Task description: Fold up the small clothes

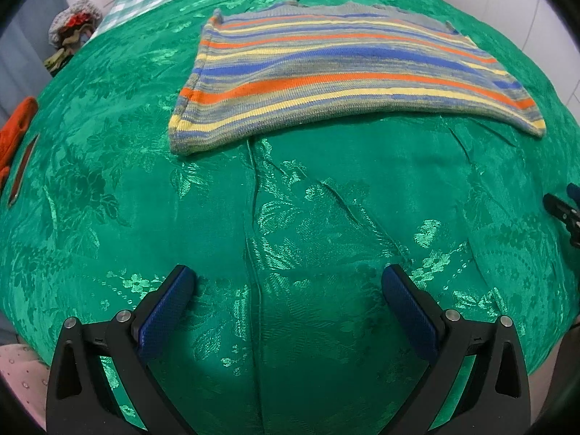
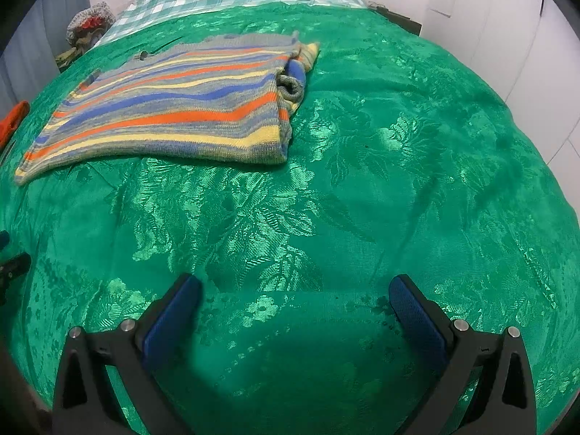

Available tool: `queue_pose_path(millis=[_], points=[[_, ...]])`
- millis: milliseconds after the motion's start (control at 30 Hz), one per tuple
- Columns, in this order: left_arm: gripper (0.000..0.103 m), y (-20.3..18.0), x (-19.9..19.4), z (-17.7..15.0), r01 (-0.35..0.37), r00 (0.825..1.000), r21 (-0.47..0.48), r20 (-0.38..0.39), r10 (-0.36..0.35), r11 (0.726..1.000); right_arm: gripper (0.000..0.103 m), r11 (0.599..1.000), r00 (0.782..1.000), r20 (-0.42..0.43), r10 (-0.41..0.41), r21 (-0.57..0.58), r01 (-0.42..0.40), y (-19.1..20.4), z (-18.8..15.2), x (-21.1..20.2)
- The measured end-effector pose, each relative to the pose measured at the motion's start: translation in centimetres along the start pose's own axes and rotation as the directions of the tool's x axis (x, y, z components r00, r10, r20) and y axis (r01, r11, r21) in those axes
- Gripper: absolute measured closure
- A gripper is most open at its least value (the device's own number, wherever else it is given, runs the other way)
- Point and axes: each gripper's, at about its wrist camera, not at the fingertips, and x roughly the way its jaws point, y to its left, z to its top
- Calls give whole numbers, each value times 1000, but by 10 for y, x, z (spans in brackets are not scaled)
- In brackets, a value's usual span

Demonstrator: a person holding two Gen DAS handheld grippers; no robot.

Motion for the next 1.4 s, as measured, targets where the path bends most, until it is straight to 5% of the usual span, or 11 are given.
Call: queue_pose_path(millis=[833, 967, 1133, 1233, 1300, 1400], points=[[1, -2, -17, -7, -5, 999, 25, 45, 4, 1000, 0, 1000, 1000, -4, -8, 2, 8, 0, -1, -6], [1, -16, -72, -20, 64, 974, 129, 207, -90, 990, 0, 999, 989, -136, 49, -16, -52, -10, 19, -14], [1, -76, -88, 2, 218, 934, 323, 204, -293, 921, 0, 991, 991, -34, 131, 6, -131, -50, 76, -33], [1, -124, -79, 34, 232, 915, 412, 216, -342, 881, 0, 967, 968, 0, 250, 46, -250, -74, 128, -22], [1, -160, -66, 60, 238, 902, 465, 221, -372, 853, 3, 925, 927, -52, 371, 112, -364, -87, 169, 10], [2, -206, -25, 93, 242, 919, 496, 160, -362, 834, 22, 861, 835, -227, 501, 223, -456, -96, 216, 78]])
